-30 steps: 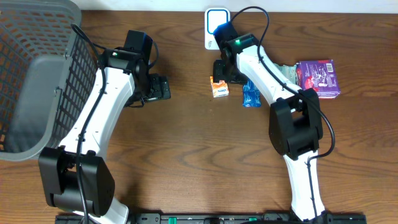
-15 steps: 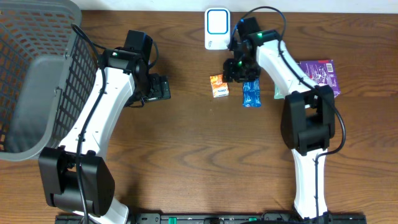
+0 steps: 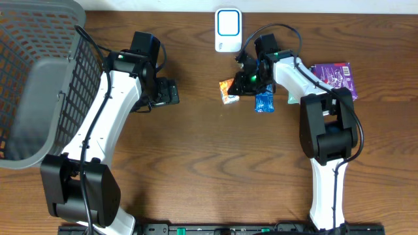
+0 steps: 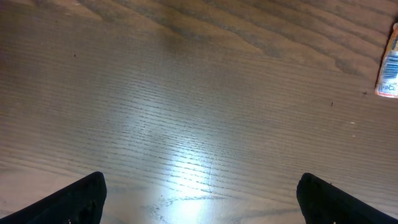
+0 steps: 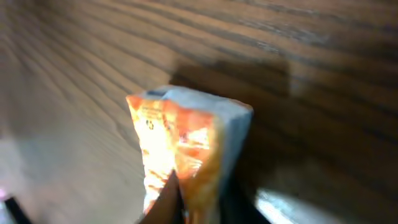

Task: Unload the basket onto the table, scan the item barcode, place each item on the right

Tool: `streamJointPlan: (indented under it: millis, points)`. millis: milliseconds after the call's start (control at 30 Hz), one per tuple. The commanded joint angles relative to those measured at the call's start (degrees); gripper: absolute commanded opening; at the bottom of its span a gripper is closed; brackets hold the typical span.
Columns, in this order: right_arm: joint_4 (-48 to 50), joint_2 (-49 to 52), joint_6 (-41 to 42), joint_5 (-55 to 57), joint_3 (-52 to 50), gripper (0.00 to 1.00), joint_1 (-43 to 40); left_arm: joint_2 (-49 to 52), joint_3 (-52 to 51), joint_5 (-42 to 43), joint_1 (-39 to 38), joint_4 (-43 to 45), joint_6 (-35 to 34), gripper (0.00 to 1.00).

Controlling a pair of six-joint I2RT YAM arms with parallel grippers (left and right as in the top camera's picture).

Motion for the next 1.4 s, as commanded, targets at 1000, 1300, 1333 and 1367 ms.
streamJointPlan:
  millis: [1000,1300,1333,1367]
  points:
    - [0.96,-1.05,-6.23,-54.71,3.63,0.01,-10.25,-0.28,-0.15,-0.76,0.04,-0.11,0.76,0.98]
    - [11.06,-7.02,14.49,-18.99,4.22,0.01,-9.75,-0.28,-0.15,-0.74,0.04,-0.11,0.76,0.98]
    - [11.10,-8.50,14.49,-12.76,4.74,0.01,-9.42,-0.28,-0.13,-0.74,0.04,-0.11,0.76,0.98]
    - [11.06,-9.92,14.47,-5.07,5.42,0.01,-8.90,-0.28,-0.13,-0.74,0.04,-0.11,0.76,0.98]
